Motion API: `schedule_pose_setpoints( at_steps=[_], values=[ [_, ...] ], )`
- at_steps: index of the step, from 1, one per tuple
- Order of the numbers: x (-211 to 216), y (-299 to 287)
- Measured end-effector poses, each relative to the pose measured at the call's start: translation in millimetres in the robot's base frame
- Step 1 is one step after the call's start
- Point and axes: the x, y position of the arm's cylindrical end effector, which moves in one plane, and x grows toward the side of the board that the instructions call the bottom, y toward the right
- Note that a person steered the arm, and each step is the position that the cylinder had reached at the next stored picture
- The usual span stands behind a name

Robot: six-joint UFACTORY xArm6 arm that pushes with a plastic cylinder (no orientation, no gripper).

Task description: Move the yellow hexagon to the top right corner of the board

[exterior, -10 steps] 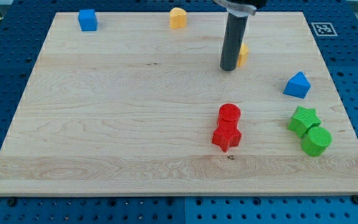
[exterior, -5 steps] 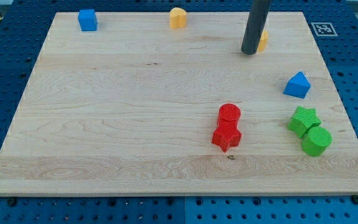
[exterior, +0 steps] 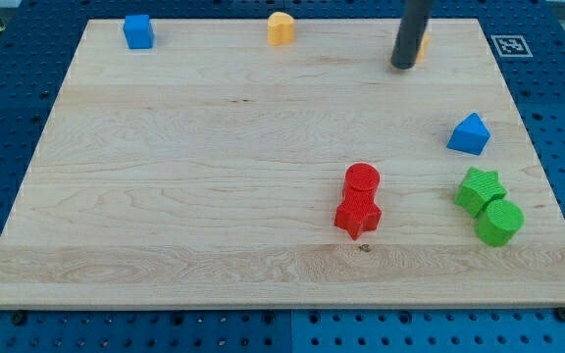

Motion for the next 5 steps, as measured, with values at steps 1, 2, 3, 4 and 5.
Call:
schedule_pose_setpoints(
  at_steps=[1,2,3,4,5],
  values=[
    [-15.7,-6.1],
    [-15.6,13.4],
    [-1.7,13.4],
    [3.4,13.4],
    [2.1,32.2]
  ],
)
